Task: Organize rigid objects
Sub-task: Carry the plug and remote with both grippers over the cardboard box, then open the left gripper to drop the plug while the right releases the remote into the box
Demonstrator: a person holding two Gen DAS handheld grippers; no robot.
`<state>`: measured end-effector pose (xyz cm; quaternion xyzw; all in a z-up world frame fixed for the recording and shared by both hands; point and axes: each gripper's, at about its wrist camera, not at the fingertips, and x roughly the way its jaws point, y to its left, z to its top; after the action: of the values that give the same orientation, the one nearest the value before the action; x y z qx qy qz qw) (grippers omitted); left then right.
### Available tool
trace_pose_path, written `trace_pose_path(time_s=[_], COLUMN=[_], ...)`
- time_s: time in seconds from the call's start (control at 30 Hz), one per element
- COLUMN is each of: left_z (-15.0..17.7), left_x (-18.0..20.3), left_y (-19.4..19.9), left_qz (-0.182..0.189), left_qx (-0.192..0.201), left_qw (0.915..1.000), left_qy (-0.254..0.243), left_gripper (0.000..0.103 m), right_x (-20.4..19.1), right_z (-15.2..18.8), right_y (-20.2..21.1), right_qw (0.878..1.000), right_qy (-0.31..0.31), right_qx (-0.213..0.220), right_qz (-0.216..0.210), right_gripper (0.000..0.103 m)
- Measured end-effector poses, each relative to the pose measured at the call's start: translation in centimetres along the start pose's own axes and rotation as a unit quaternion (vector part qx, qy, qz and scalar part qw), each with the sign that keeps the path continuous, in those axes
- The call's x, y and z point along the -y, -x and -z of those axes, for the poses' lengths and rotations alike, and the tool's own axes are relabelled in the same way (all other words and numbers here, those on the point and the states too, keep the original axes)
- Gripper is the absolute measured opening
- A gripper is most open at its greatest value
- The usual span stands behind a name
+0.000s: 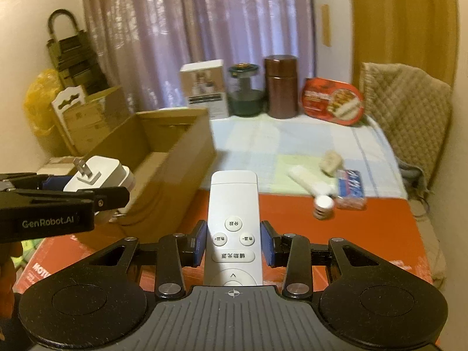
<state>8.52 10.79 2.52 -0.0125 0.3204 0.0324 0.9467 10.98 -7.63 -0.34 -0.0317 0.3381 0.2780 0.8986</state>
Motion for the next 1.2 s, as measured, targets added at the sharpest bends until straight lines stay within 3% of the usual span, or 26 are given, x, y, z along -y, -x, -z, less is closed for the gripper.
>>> trace_pose_path(time_s=[0.27, 0.53, 0.8, 1.2], left_z=[-2.1, -2.3, -0.9, 0.0], left_x=[-7.5, -13.8, -14.9, -15.0], left_y=[0.3, -1.7, -4.5, -7.4], left_qz=[-0.039, -0.069, -0.061, -0.051], left_qx=[0.001, -0.03, -0.052, -0.071], left_qw=[0.9991, 0.9969, 0.9966, 0.9962], left_qy=[0.017, 0.02, 0.015, 0.009], left_gripper=[0.06, 0.06, 0.06, 0.06], right_x=[-5.4, -10.1, -12.6, -12.1], right_z=[-3.1, -5.2, -4.8, -4.8], right_y=[-2.5, -6.6, -10.8, -13.8], right_qw=[0.998, 0.994, 0.992, 0.993], right_qy=[0.047, 0.067, 0.073, 0.065], right_qx=[0.007, -0.002, -0.029, -0.044], right_qz=[-0.044, -0.081, -0.096, -0.091], right_gripper=[0.035, 0.035, 0.035, 0.035])
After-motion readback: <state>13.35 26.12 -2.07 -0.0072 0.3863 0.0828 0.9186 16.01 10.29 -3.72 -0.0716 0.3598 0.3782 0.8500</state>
